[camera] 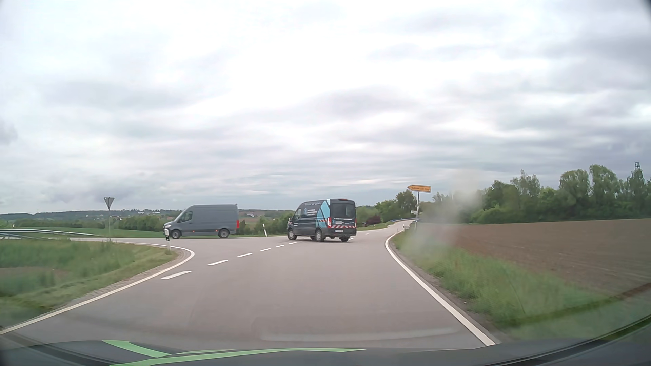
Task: Follow the waypoints while adhering to traffic rules and regulations
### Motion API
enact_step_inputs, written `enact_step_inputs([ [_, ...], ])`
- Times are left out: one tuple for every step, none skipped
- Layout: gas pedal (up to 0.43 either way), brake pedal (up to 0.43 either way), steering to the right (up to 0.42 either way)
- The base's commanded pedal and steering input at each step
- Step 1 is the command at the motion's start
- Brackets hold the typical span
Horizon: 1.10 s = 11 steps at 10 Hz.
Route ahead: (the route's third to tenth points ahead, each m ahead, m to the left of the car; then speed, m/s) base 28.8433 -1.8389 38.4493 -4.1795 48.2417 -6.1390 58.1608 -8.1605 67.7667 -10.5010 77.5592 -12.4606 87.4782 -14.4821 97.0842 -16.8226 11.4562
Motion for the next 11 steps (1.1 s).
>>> enact_step_inputs([
  [0.0, 0.0, 0.032],
  [0.0, 0.0, 0.032],
  [0.059, 0.0, 0.032],
  [0.138, 0.0, 0.032],
  [0.15, 0.0, 0.032],
  [0.157, 0.0, 0.033],
  [0.197, 0.0, 0.034],
  [0.22, 0.0, 0.033],
  [0.22, 0.0, 0.034],
  [0.228, 0.0, 0.034],
  [0.24, 0.0, 0.033],
])
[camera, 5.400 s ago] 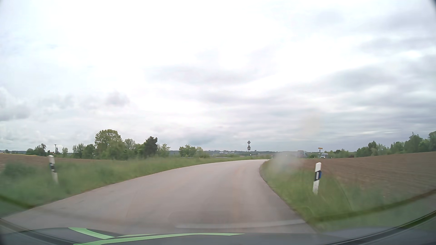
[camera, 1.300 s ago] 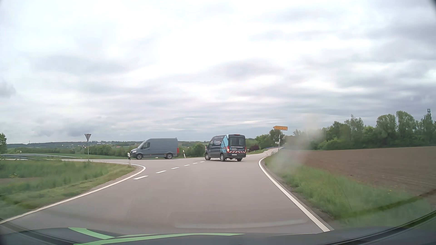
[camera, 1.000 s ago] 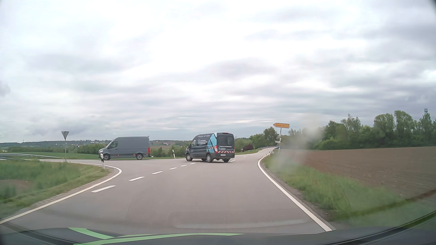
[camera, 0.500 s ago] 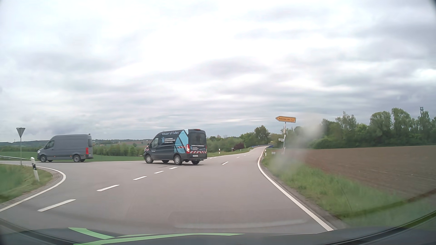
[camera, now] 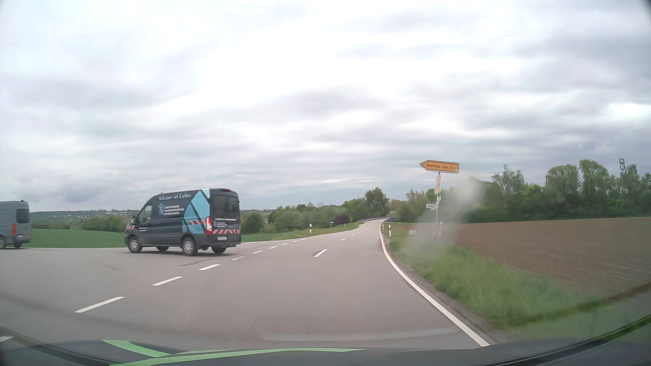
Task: Follow the waypoints while adhering to traffic rules and regulations
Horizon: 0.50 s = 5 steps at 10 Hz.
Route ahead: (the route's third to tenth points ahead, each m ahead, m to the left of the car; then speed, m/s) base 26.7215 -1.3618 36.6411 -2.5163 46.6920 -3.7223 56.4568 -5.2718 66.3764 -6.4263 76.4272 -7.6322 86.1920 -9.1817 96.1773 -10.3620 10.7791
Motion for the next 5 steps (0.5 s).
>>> enact_step_inputs([
  [0.26, 0.0, 0.033],
  [0.268, 0.0, 0.033],
  [0.268, 0.0, 0.033],
  [0.28, 0.0, 0.032],
  [0.28, 0.0, 0.029],
])
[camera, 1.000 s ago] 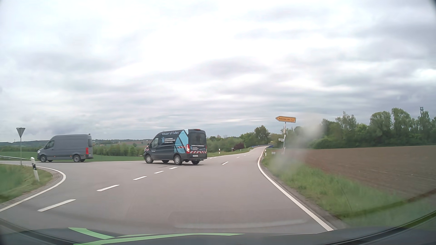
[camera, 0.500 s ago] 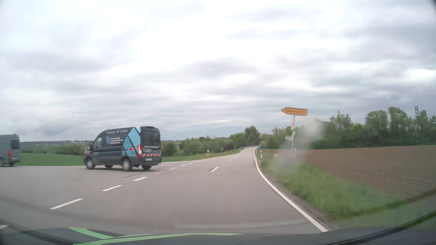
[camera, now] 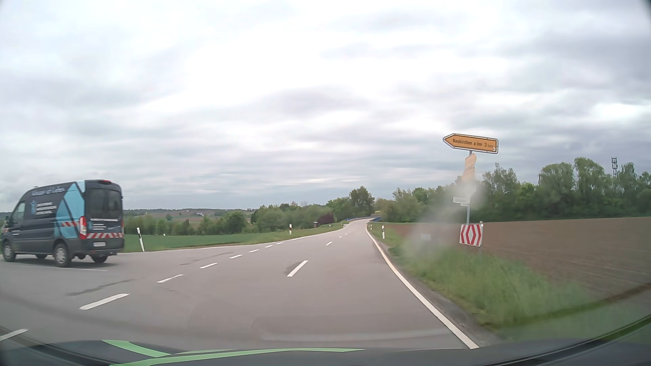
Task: Follow the waypoints while adhering to traffic rules and regulations
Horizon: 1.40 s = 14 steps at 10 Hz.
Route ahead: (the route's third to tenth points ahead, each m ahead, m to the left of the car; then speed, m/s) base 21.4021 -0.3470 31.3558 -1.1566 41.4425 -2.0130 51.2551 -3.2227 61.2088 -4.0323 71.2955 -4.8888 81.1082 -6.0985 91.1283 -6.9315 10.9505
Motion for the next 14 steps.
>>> enact_step_inputs([
  [0.28, 0.0, 0.027],
  [0.28, 0.0, 0.025],
  [0.287, 0.0, 0.023],
  [0.299, 0.0, 0.022],
  [0.299, 0.0, 0.022],
  [0.311, 0.0, 0.021],
  [0.311, 0.0, 0.021],
  [0.311, 0.0, 0.02],
  [0.311, 0.0, 0.018],
  [0.311, 0.0, 0.016],
  [0.311, 0.0, 0.015],
  [0.311, 0.0, 0.015],
  [0.311, 0.0, 0.015],
  [0.311, 0.0, 0.015],
])
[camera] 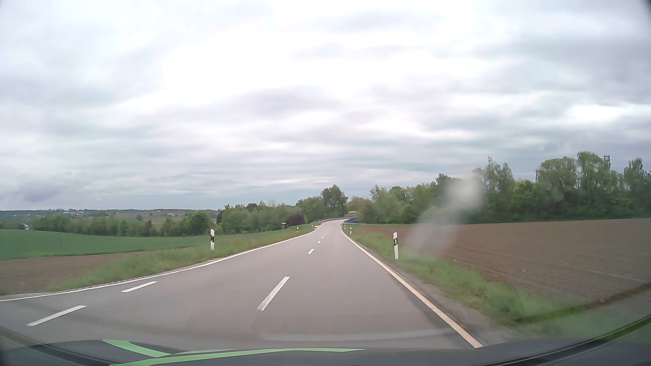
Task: Follow the waypoints while adhering to traffic rules and regulations
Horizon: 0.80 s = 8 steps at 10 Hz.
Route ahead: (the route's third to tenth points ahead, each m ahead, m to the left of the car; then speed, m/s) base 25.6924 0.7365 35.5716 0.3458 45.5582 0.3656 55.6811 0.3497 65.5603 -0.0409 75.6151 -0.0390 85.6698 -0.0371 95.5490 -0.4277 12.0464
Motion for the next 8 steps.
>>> enact_step_inputs([
  [0.311, 0.0, 0.014],
  [0.311, 0.0, 0.014],
  [0.311, 0.0, 0.014],
  [0.311, 0.0, 0.014],
  [0.311, 0.0, 0.014],
  [0.311, 0.0, 0.013],
  [0.311, 0.0, 0.009],
  [0.311, 0.0, 0.001],
])
